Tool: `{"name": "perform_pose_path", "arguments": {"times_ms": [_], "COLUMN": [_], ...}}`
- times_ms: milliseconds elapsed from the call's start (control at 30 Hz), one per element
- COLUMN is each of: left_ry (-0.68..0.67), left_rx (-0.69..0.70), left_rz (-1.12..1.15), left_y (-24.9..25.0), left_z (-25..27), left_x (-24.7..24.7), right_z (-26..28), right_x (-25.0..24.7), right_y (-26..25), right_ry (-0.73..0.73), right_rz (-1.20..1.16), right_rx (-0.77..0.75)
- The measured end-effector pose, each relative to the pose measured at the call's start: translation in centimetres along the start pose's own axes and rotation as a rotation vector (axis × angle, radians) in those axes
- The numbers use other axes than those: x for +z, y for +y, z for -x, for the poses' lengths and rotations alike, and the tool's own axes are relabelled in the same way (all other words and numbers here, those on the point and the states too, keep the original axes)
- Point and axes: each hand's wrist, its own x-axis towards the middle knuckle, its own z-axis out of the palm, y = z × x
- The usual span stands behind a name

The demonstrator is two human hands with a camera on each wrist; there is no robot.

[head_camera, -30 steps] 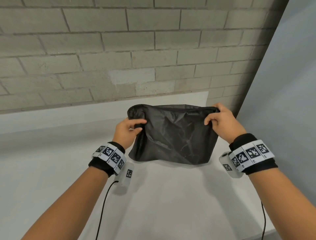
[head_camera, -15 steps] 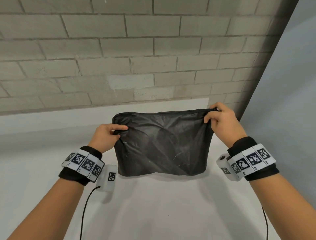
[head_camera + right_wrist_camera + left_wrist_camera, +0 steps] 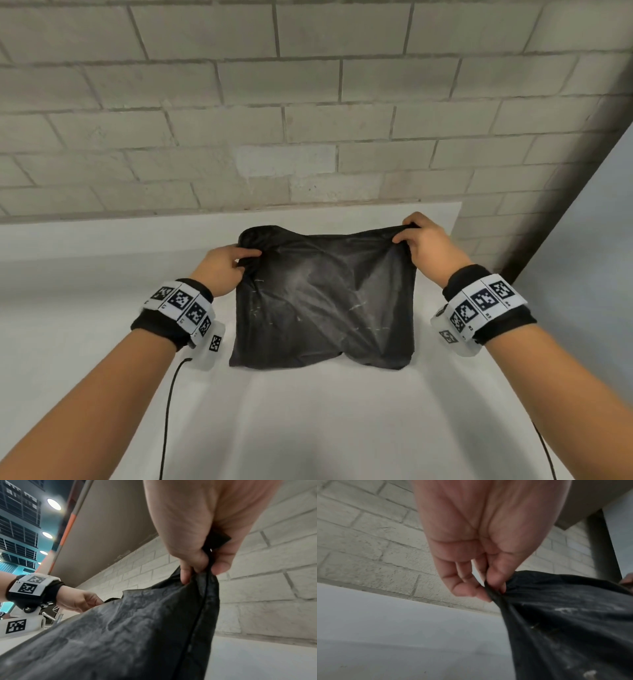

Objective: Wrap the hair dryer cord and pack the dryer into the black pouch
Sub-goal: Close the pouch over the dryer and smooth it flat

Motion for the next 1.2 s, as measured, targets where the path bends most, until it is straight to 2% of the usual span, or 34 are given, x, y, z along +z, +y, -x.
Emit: {"name": "perform_pose_path", "arguments": {"times_ms": [133, 200, 367, 567, 733, 967, 1067, 1200], "left_ry": [-0.125, -0.175, -0.189, -0.302, -0.427, -0.522, -0.548, -0.51], "left_rx": [-0.029, -0.048, -0.039, -0.045, -0.08, -0.109, -0.118, -0.148], "left_rz": [-0.136, -0.163, -0.189, -0.298, -0.341, -0.393, -0.37, -0.333], "left_y": [-0.7, -0.9, -1.3, -1.7, -2.8, -3.8, -4.0, -4.0], "left_z": [-3.8, -5.6, -10.0, -14.0, -15.9, -17.3, -17.1, -16.6], "left_x": [0.4, 0.7, 1.6, 2.9, 4.1, 5.0, 5.5, 5.7], "right_z": [-3.4, -5.0, -9.1, -12.5, -13.5, -14.1, -13.8, -13.2], "right_x": [1.1, 1.5, 2.8, 4.6, 6.5, 8.5, 8.8, 8.4], "right_y": [1.4, 2.1, 4.0, 6.1, 8.3, 10.3, 10.5, 10.6], "right_ry": [-0.157, -0.177, -0.194, -0.267, -0.39, -0.508, -0.573, -0.564], "right_rz": [0.009, 0.017, 0.072, 0.2, 0.182, 0.119, 0.099, 0.081], "right_rx": [-0.009, -0.008, -0.039, 0.03, 0.114, 0.184, 0.233, 0.235]}}
